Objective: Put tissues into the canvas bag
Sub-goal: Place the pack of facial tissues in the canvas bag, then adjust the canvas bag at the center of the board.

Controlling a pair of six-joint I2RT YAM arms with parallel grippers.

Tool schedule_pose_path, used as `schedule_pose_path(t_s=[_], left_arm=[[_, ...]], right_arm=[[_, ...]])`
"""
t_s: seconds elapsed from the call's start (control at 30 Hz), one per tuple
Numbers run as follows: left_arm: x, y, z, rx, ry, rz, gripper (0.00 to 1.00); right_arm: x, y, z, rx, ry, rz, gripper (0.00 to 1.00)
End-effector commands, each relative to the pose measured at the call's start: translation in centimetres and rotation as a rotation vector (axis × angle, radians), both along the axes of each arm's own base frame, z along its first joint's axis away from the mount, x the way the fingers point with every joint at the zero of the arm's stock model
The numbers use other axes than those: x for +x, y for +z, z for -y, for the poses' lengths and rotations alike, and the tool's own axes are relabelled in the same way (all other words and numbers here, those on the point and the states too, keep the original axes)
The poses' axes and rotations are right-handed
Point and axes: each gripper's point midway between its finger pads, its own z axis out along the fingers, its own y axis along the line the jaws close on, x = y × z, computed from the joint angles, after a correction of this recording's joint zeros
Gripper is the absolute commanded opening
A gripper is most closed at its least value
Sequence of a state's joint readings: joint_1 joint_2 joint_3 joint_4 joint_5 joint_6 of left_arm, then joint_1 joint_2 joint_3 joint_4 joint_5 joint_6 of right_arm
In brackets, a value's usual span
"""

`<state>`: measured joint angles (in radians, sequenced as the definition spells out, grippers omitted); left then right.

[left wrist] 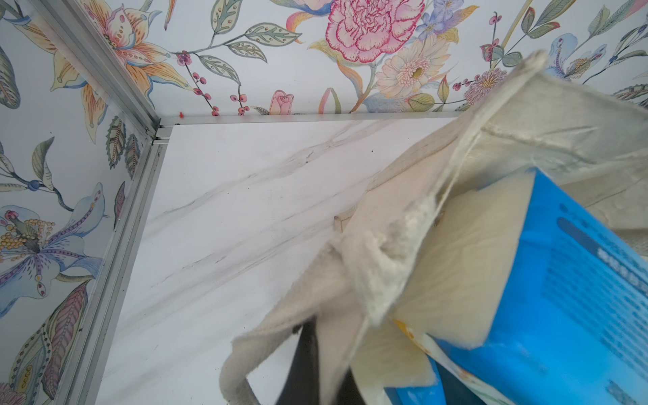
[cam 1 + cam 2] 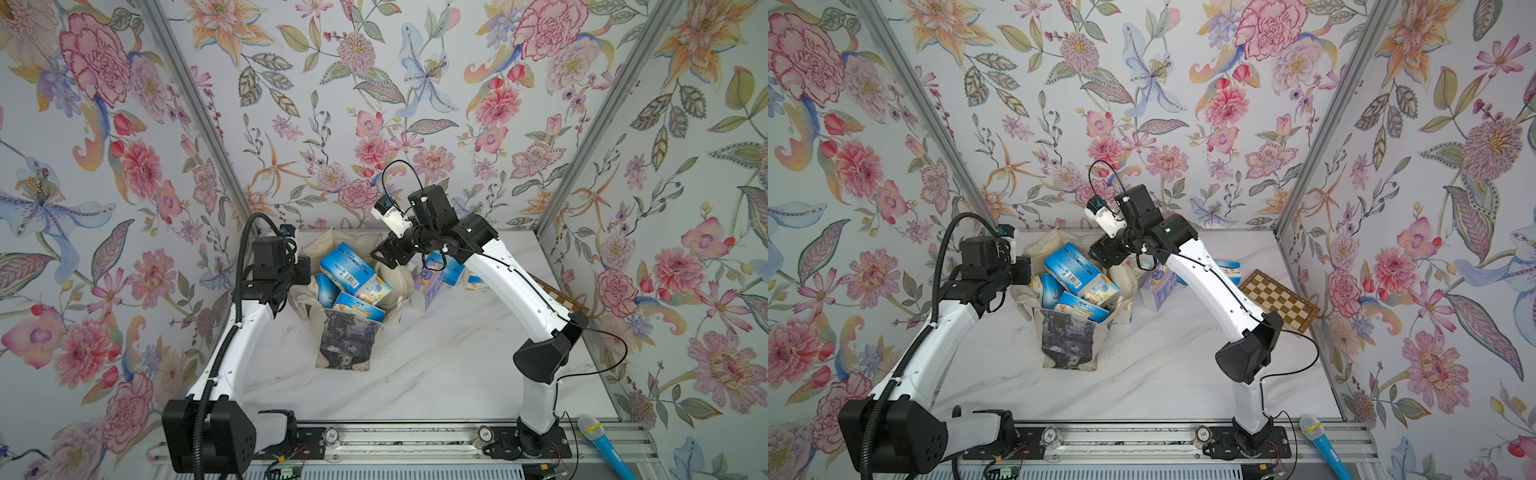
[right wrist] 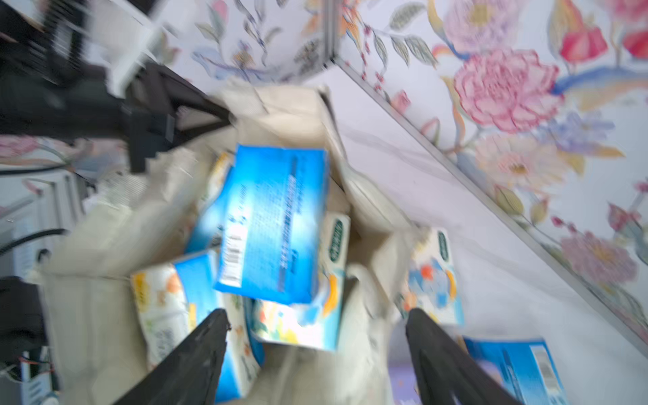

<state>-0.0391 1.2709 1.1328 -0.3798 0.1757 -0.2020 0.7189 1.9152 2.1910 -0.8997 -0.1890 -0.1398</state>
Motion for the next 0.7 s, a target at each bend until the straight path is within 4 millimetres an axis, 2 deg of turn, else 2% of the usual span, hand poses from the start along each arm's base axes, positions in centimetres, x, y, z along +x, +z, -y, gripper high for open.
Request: schedule_pose_path(t_s=[0.0,0.1,0.2,0.3,0.37,0.47,0.63,0.67], left_arm=[[0.4,2.0,-0.3,-0.009,0.013,0.072,0.0],[0.4,1.9,-0.4,-0.01,0.016,0.07,0.0],[0.3,1.9,-0.3,-0.016,0.015,0.069,0.0],[0.3,2.0,0.0,-0.025,0.008,0.074,0.0],[0.2,2.1,-0.1,-0.03,0.009,0.076,0.0],[0.0,2.3,0.2,-0.038,-0.002,0.08,0.0],[-0.2,3.7,1.4,-0.085,-0.061,0.111,0.0],[-0.2,4.0,1.5,-0.092,-0.068,0.118,0.0]], right_arm=[[0.9,-4.5,3.6,-0.104,-0.138,-0.084,0.77],[0.3,-6.3,5.0,-0.114,-0.166,-0.13,0.75],[0.0,-7.6,5.4,-0.118,-0.176,-0.166,0.72],[-0.2,-8.7,5.5,-0.115,-0.185,-0.2,0.68],[-0.4,-9.2,5.0,-0.101,-0.173,-0.224,0.61],[0.0,-9.4,5.2,-0.061,-0.171,-0.269,0.43],[-0.7,-8.5,3.7,0.012,-0.11,-0.306,0.0],[-0.9,-8.1,3.4,0.026,-0.097,-0.306,0.0]])
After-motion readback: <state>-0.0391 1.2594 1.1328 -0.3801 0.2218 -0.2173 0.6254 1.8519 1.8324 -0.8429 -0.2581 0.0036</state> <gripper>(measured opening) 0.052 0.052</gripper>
